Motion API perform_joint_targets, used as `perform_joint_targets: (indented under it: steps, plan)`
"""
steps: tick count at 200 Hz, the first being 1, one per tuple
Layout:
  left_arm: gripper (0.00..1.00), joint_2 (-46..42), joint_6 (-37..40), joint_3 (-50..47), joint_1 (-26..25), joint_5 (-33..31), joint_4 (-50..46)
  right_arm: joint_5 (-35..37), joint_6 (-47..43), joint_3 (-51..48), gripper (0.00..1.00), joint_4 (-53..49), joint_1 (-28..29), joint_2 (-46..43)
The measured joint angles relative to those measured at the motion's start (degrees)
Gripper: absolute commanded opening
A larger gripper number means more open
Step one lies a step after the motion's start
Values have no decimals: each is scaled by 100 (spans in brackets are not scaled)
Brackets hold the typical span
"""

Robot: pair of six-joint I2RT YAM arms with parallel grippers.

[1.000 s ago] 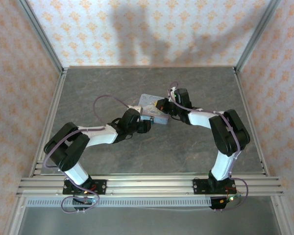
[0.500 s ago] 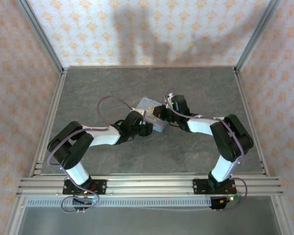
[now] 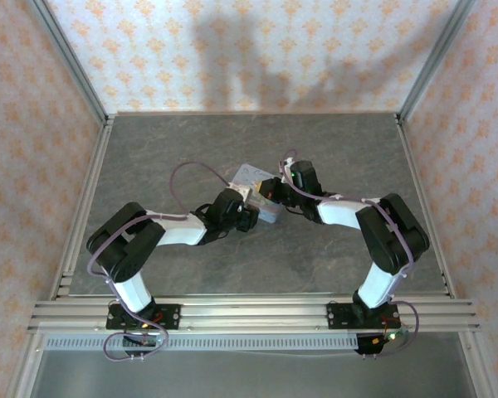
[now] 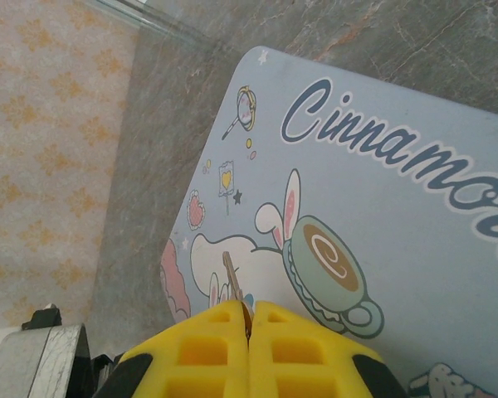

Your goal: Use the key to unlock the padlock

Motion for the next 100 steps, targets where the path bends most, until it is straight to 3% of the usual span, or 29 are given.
perform_joint_targets:
  steps: [38, 100]
  plan:
    - [38, 166, 83, 0, 0, 142, 203, 55, 0, 0, 0, 13, 0, 0]
    - [37, 221, 59, 0, -2, 190, 313, 94, 0, 0, 0, 22, -2, 0]
